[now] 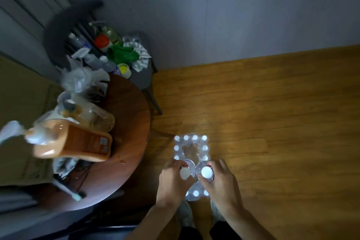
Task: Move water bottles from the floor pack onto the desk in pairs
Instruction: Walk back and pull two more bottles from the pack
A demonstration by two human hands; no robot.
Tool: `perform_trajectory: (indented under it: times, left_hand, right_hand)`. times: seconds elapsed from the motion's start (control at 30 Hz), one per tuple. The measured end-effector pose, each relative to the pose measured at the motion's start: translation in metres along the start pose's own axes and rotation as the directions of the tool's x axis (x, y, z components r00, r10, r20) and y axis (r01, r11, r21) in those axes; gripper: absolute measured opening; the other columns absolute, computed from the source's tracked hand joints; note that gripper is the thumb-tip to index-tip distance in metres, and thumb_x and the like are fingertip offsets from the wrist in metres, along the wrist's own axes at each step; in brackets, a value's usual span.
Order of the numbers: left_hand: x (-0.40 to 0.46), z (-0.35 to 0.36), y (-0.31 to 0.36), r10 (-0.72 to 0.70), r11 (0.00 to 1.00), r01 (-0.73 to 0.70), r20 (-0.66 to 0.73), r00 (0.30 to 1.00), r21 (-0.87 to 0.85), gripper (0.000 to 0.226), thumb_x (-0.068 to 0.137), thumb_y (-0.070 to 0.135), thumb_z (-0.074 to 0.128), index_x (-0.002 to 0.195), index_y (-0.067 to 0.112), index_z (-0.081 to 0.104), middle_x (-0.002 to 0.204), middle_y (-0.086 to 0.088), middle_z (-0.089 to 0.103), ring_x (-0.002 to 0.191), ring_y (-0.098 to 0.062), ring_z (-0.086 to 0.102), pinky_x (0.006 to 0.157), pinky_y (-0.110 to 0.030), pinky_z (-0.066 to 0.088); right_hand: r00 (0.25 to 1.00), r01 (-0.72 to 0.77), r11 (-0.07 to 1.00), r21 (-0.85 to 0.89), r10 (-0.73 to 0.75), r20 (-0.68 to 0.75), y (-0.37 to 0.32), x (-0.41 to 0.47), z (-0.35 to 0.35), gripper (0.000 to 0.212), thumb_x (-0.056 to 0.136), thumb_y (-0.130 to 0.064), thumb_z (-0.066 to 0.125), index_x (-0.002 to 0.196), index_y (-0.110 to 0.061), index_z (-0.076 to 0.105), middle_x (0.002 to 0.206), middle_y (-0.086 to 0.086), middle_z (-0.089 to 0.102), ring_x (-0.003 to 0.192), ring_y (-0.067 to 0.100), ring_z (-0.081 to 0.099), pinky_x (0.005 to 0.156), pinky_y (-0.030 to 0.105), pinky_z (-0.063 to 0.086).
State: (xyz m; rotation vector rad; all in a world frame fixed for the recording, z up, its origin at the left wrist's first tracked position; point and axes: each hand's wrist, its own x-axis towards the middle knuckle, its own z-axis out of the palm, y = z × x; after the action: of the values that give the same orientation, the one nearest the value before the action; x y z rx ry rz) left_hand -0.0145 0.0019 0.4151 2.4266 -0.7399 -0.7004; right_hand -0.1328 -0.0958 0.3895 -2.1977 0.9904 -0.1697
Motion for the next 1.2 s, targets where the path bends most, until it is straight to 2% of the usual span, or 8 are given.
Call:
perform_trajectory:
  times: [0.13,0.2,0.33,0.53,0.77,0.93,1.03,1.2]
  left_hand:
    - [-0.037,-0.037,0.027,0.053,0.999,-0.053,0.007,0.999,-0.001,0.027,0.073,0.026,0.078,0.097,0.019,0.069,0.096,0.007,0.064,0.080,-0.007,0.056,0.066,-0.012,0.041]
    - [-0.057,-0.056,0.038,0.086,0.996,-0.086,0.016,0.996,0.005,0.027,0.071,0.024,0.079,0.097,0.019,0.070,0.094,0.007,0.063,0.079,-0.007,0.057,0.065,-0.012,0.042]
    - [-0.102,-0.094,0.061,0.083,0.996,-0.083,-0.001,0.997,-0.030,0.024,0.068,0.019,0.078,0.091,0.018,0.073,0.087,0.009,0.062,0.078,-0.009,0.061,0.066,-0.015,0.046]
    - [-0.164,-0.131,0.082,0.030,0.996,-0.033,-0.041,0.999,-0.084,0.015,0.068,0.024,0.076,0.080,0.020,0.068,0.073,0.018,0.058,0.070,-0.004,0.060,0.062,-0.014,0.048]
    - [-0.227,-0.144,0.080,-0.146,0.983,0.119,-0.203,0.968,-0.136,0.032,0.059,0.030,0.077,0.090,0.022,0.072,0.090,0.010,0.063,0.080,-0.007,0.061,0.069,-0.021,0.052]
    - [-0.279,-0.140,0.079,-0.287,0.953,0.232,-0.342,0.895,-0.193,0.030,0.065,0.028,0.079,0.094,0.026,0.071,0.094,0.014,0.061,0.083,-0.006,0.060,0.064,-0.009,0.043]
    - [-0.313,-0.139,0.078,-0.377,0.922,0.302,-0.396,0.837,-0.241,0.028,0.061,0.033,0.077,0.089,0.030,0.070,0.090,0.015,0.061,0.080,-0.007,0.061,0.065,-0.017,0.050]
    - [-0.374,-0.134,0.068,-0.502,0.862,0.371,-0.476,0.723,-0.346,0.024,0.059,0.030,0.074,0.083,0.030,0.068,0.087,0.014,0.060,0.080,-0.008,0.060,0.063,-0.019,0.050]
  right_hand:
    - [0.999,-0.027,0.999,-0.033,0.026,-0.041,-0.037,-0.035,-0.039,0.032,0.066,-0.029,0.085,0.089,-0.017,0.067,0.085,-0.004,0.062,0.058,0.006,0.055,0.048,-0.001,0.022]
    - [0.997,-0.044,0.997,-0.063,0.040,-0.065,-0.050,-0.050,-0.057,0.030,0.066,-0.032,0.083,0.089,-0.020,0.067,0.086,-0.005,0.062,0.061,0.011,0.061,0.050,0.006,0.030]
    - [0.993,-0.072,0.996,-0.049,0.067,-0.093,-0.074,-0.085,-0.093,0.027,0.068,-0.032,0.081,0.086,-0.021,0.066,0.084,-0.007,0.058,0.060,0.011,0.058,0.049,0.010,0.030]
    - [0.999,-0.038,0.999,-0.016,0.038,-0.013,-0.097,-0.130,-0.132,0.025,0.069,-0.033,0.080,0.086,-0.024,0.064,0.083,-0.013,0.051,0.060,0.008,0.054,0.049,0.007,0.028]
    - [0.969,0.227,0.972,-0.052,-0.221,0.107,-0.116,-0.143,-0.163,0.025,0.072,-0.036,0.078,0.086,-0.021,0.064,0.086,-0.015,0.048,0.070,0.003,0.049,0.053,0.003,0.026]
    - [0.890,0.417,0.909,-0.004,-0.408,0.202,-0.128,-0.155,-0.170,0.028,0.072,-0.033,0.080,0.091,-0.019,0.066,0.092,-0.007,0.060,0.076,0.005,0.054,0.061,0.003,0.036]
    - [0.830,0.521,0.853,-0.001,-0.507,0.231,-0.137,-0.165,-0.168,0.027,0.071,-0.033,0.081,0.088,-0.019,0.066,0.088,-0.005,0.060,0.074,0.009,0.056,0.059,0.017,0.050]
    - [0.729,0.643,0.765,0.014,-0.618,0.293,-0.152,-0.191,-0.154,0.025,0.066,-0.028,0.083,0.083,-0.017,0.068,0.082,-0.001,0.062,0.069,0.018,0.059,0.055,0.026,0.047]
